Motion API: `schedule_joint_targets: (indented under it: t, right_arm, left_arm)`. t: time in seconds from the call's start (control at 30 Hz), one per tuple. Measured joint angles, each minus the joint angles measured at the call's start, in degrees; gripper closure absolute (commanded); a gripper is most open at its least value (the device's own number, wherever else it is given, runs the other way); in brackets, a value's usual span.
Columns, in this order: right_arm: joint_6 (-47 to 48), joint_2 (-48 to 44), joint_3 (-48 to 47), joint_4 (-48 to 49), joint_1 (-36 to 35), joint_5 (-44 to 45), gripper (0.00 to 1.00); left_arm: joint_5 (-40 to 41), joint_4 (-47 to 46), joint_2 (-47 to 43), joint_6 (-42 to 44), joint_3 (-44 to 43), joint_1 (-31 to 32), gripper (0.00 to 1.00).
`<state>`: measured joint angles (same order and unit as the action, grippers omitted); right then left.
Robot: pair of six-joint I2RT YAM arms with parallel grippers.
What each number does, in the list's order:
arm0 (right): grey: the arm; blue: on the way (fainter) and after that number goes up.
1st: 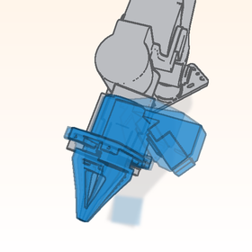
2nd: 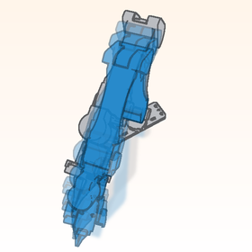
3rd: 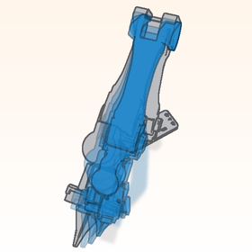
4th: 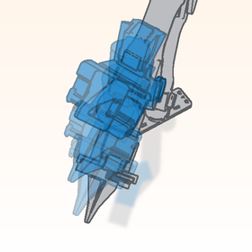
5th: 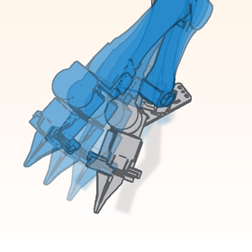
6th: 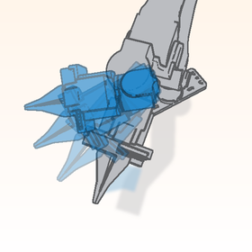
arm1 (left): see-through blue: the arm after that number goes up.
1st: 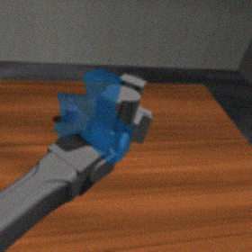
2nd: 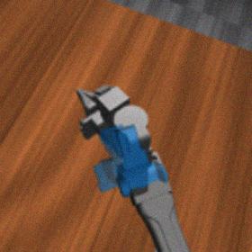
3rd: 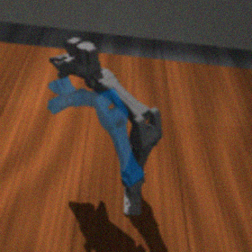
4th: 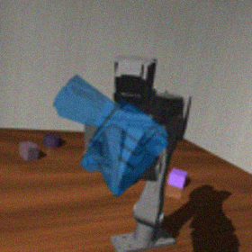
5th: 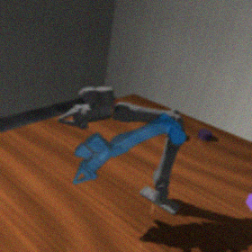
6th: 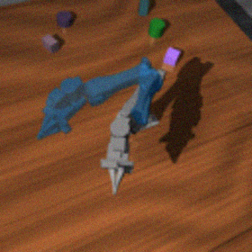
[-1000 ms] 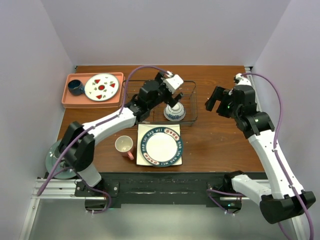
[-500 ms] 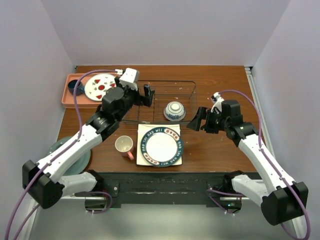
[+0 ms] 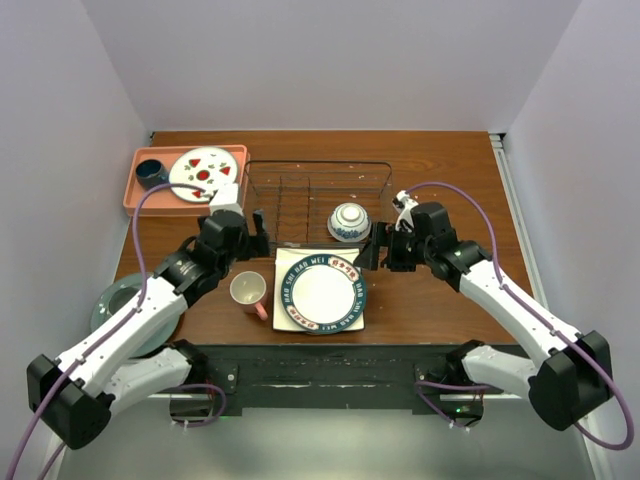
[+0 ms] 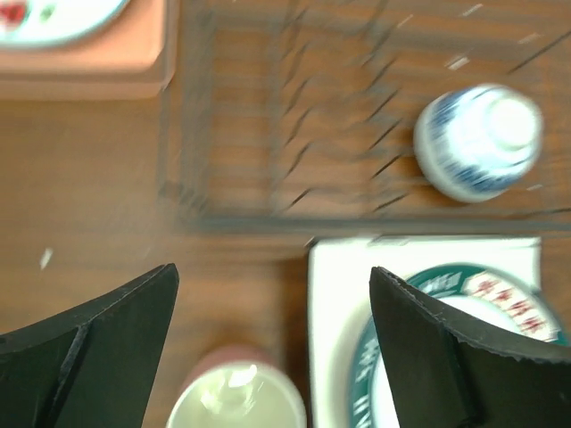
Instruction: Load the mixed dishes into the dish rack
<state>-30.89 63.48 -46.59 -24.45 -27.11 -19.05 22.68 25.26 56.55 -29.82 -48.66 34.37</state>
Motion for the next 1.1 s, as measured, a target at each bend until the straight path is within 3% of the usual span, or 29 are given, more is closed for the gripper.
schedule_joint_targets:
  t: [0.3,0.5,0.6,0.7,0.73,0.8,0.83,0.9,1.1]
  right_arm:
    - [-1.1,2.9,-3.5,0.0,0.1,4.8,0.10]
    - [-1.5,4.9,-4.3,0.0,0.1,5.9,0.11]
    - [-1.7,4.9,-4.3,0.0,0.1,6.1,0.10]
    - [-1.7,4.9,-4.3,0.0,0.1,6.2,0.10]
    - [-1.7,4.9,-4.3,0.0,0.1,6.2,0.10]
    - [-1.8,4.9,-4.3,0.0,0.1,6.3,0.11]
    - [-1.9,4.9,-4.3,0.0,0.1,6.3,0.11]
    - [-2.1,4.9,-4.3,-0.1,0.1,6.3,0.11]
    - [-2.1,4.7,-4.3,-1.1,0.1,6.8,0.10]
  left_arm:
    - [0.4,15.6,-7.1,-13.8,8.0,-0.8,0.19]
    - [-0.2,19.2,-5.6,-19.3,9.1,-0.9,0.24]
    - [-0.4,20.4,-3.0,-21.7,9.2,-0.9,0.32]
    - [-0.9,20.7,-0.9,-23.4,9.9,-0.9,0.50]
    - [-1.2,20.7,-0.5,-23.7,10.3,-0.9,0.61]
    - [-1.7,20.5,-0.3,-24.4,11.1,-0.9,0.75]
    - [-2.0,20.6,-0.4,-24.6,11.4,-0.9,0.88]
    - [-2.3,20.7,-0.4,-24.3,11.6,-0.9,1.00]
    - [-3.0,21.2,-0.7,-23.5,11.5,-1.0,1.00]
